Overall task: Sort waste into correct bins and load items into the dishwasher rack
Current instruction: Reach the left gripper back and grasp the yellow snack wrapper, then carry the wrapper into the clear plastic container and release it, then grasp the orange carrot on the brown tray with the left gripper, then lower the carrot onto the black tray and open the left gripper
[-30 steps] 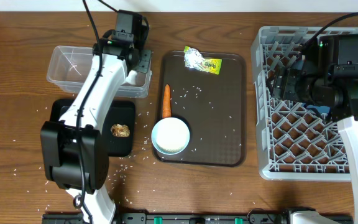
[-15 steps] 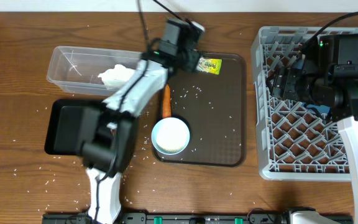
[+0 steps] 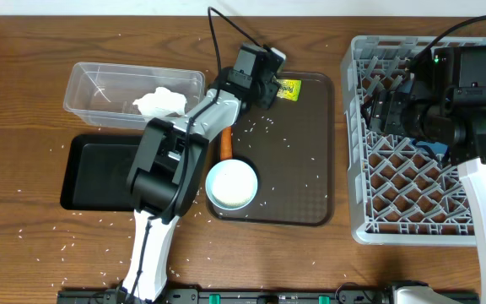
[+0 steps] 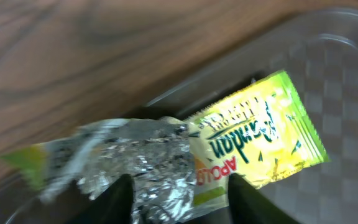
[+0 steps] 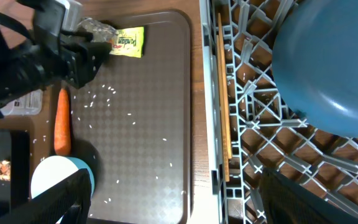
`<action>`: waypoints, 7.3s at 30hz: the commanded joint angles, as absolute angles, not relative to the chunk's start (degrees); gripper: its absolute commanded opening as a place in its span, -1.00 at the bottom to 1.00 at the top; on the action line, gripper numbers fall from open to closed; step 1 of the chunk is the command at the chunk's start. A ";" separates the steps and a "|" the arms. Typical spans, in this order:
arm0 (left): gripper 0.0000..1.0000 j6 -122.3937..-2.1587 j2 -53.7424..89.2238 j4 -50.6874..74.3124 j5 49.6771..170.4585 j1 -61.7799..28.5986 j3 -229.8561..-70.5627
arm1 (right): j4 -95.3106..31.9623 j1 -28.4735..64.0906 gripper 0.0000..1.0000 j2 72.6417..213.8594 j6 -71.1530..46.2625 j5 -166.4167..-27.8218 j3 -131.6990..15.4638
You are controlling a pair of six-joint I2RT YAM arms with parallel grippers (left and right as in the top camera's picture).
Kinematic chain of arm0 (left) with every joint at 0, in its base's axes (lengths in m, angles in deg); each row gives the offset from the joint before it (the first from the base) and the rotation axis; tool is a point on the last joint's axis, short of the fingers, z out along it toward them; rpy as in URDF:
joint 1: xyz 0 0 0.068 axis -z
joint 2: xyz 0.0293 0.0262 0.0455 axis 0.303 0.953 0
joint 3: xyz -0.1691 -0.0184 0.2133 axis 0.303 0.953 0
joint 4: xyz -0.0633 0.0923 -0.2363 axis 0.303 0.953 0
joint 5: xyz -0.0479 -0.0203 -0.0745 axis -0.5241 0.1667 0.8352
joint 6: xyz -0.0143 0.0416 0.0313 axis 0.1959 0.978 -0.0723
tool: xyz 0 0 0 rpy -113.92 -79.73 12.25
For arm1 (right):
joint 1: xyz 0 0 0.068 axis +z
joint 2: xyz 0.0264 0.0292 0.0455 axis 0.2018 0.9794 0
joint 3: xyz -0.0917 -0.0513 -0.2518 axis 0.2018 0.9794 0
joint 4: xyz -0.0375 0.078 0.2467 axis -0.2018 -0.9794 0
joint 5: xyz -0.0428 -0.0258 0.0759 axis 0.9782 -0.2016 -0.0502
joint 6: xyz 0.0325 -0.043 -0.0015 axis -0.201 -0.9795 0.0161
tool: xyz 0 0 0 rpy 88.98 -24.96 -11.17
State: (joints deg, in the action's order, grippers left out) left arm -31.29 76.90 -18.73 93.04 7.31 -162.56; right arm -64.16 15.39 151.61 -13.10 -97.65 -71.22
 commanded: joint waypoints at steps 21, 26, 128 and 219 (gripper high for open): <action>-0.88 -30.79 73.20 -4.20 96.17 8.21 -162.51 | -64.27 14.72 0.57 151.55 -12.45 -97.92 -71.46; -0.88 -30.79 64.15 4.13 94.96 8.16 -162.51 | -64.27 14.72 0.58 151.55 -12.45 -97.92 -71.46; -0.13 -45.81 57.77 24.81 86.29 3.97 -155.94 | -65.96 14.72 0.72 151.55 -12.40 -98.16 -71.46; 0.57 -78.94 41.73 26.58 93.61 -31.03 -137.23 | -66.57 14.72 0.72 151.55 -12.20 -98.35 -71.46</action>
State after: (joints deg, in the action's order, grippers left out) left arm -81.08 44.42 25.75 90.77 -30.83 -137.10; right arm -66.59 15.39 151.59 -12.93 -98.11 -71.22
